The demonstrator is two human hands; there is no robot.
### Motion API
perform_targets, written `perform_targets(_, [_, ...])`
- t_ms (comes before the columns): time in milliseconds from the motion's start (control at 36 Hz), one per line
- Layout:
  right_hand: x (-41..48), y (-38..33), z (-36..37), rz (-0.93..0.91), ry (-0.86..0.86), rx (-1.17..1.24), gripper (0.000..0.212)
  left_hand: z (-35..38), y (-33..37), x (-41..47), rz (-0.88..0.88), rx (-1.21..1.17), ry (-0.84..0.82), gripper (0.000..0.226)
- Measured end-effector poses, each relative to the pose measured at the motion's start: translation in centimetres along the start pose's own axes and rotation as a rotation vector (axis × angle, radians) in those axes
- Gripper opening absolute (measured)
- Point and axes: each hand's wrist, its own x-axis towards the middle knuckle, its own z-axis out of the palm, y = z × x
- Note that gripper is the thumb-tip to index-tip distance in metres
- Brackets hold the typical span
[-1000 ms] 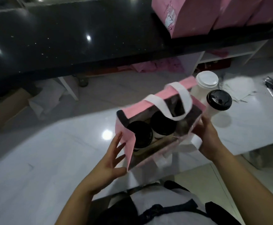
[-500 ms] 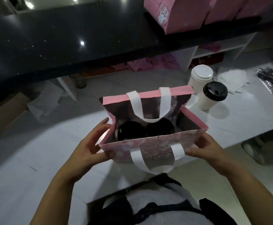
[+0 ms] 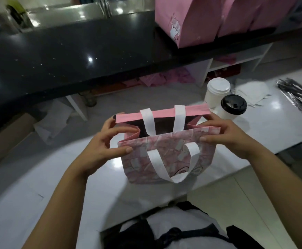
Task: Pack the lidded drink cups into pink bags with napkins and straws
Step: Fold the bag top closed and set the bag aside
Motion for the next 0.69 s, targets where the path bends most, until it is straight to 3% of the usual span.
perform_targets(139, [0.1, 0.8, 0.5, -0.044, 0.083, 0.055, 0.027, 0.4, -0.4, 0.2, 0.016, -0.039, 0.077, 0.051])
perform_targets(361, [0.0, 1.9, 1.3, -0.086, 0.180, 0.069, 0.025, 0.8, -0.5, -0.1, 0.058, 0.098, 0.135, 0.037])
perform_targets(444, [-0.2, 1.7, 1.6, -0.113, 0.198, 0.083, 0.030, 0.9, -0.3, -0.4, 0.098, 0.182, 0.126, 0.047])
perform_targets(556, [-0.4, 1.6, 1.9, -0.118, 0.196, 0.125, 0.026, 1.0, 0.3, -0.8, 0.115, 0.290, 0.008, 0.075])
perform_targets(694, [-0.2, 2.1, 1.8, -0.113, 0.214, 0.104, 0.029, 0.8, 2.1, -0.3, 0.144, 0.455, -0.063, 0.079])
